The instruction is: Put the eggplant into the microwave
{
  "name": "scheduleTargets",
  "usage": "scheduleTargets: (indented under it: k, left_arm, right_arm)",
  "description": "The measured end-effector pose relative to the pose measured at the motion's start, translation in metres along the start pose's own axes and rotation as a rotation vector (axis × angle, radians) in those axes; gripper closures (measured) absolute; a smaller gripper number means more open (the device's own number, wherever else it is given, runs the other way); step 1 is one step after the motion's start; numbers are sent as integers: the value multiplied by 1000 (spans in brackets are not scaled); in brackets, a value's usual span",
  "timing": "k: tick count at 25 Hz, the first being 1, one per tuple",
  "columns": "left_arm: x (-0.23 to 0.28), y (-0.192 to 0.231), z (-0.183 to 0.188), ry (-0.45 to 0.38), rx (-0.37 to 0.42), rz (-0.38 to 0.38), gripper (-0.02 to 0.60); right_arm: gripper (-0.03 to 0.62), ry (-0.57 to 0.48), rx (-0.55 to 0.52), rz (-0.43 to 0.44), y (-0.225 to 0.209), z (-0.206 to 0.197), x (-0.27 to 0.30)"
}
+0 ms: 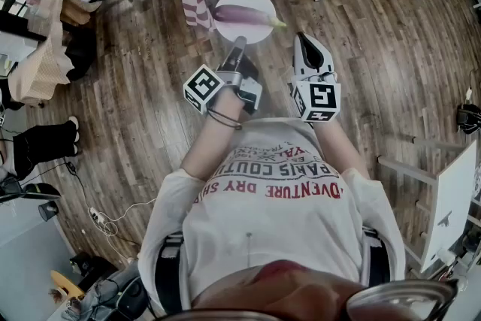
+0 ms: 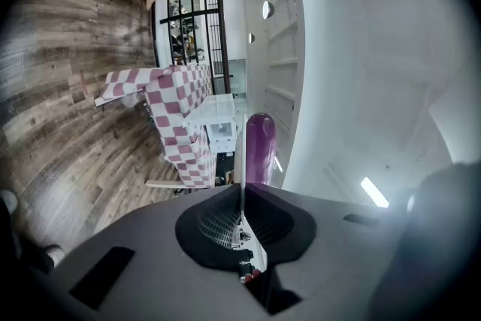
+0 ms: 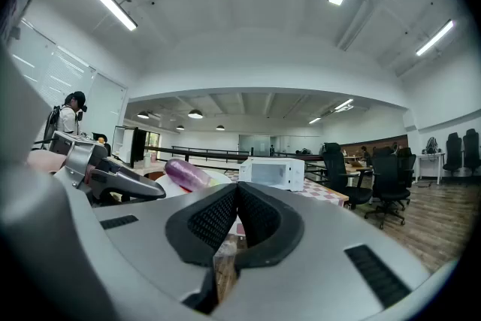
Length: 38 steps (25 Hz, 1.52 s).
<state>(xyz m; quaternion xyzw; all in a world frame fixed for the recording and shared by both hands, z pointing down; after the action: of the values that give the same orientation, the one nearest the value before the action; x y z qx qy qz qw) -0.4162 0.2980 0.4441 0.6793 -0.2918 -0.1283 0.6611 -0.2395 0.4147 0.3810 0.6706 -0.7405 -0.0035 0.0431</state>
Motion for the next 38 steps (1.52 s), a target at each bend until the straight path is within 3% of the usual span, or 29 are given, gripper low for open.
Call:
scheduleTargets:
  k: [8, 14, 19, 26, 38]
  left_arm:
    - [10, 1, 2, 24, 6, -6, 548]
    - [21, 4, 9, 28, 10, 10, 548]
    - [43, 3, 4, 66, 19, -22, 548]
    - [92, 7, -10, 51, 13, 30, 548]
    - [234, -37, -39, -97, -54, 16, 546]
  right_arm:
    - [568, 9, 3, -1, -4, -4, 11]
    - [568, -9, 111, -27, -13, -10, 18]
    - [568, 8, 131, -40, -30, -20, 17]
    - [568, 23, 170, -66, -104, -38, 39]
    - [568, 12, 148, 83, -267, -29, 113]
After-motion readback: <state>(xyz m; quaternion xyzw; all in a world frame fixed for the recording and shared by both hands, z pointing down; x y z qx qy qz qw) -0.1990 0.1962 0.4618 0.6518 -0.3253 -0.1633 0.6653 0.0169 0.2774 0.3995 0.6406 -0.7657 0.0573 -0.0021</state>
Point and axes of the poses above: the fingertips, and each gripper's own axes: x forward along the fingers, y to its left, z out of its top, the point moved 9 cm from there along -x, backward along the fingers, and after that the axes turned 14 degrees about z, right-handed, at the moved point
